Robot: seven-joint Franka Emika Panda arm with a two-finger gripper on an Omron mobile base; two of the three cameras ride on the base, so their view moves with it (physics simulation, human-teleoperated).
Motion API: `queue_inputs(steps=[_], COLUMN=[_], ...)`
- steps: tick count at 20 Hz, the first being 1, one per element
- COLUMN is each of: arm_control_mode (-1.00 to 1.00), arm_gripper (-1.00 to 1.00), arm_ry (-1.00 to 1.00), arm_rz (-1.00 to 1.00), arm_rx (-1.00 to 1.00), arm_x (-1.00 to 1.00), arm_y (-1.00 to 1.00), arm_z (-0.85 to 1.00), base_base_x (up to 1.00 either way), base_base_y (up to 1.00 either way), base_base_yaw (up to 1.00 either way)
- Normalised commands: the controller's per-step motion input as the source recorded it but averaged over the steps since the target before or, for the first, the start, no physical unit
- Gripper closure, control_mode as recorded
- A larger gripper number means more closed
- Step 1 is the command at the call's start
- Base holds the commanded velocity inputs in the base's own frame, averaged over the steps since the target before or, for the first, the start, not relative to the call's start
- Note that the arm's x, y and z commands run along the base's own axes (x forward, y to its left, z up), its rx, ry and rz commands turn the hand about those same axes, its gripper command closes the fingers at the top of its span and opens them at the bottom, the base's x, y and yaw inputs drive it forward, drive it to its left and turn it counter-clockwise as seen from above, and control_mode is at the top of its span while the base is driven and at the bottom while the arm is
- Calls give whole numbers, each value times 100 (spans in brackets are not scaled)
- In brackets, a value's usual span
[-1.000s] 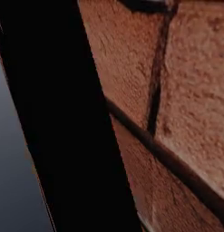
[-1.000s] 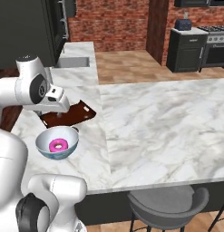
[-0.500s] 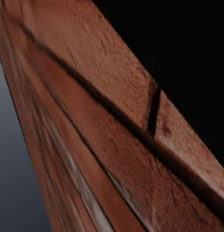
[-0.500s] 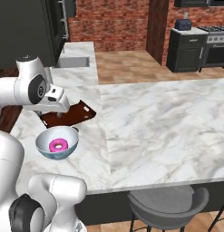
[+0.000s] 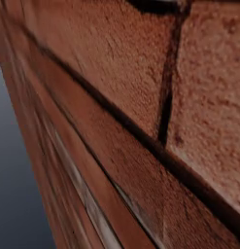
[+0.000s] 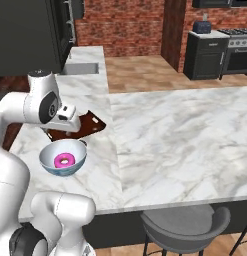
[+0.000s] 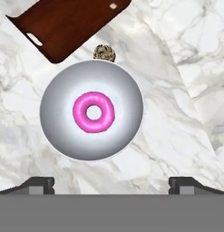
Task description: Place the bowl with donut and the cupcake onto the tray.
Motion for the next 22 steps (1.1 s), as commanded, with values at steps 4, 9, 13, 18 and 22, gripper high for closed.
queue_inputs(steps=[4,9,13,18,22], arm_control_mode=[-100,-100,-100,-100,-100], arm_gripper=[-100,-100,-100,-100,-100], arm_ry=[0,0,0,0,0], arm_rz=[0,0,0,-2,-9], arm_rx=[0,0,0,0,0], arm_x=[-3,3,12,16,16], arm_y=[-26,-14,0,-1,-1], arm_z=[-13,-24,-77,-71,-16], base_base_x=[0,0,0,0,0], base_base_y=[0,0,0,0,0], base_base_yaw=[0,0,0,0,0])
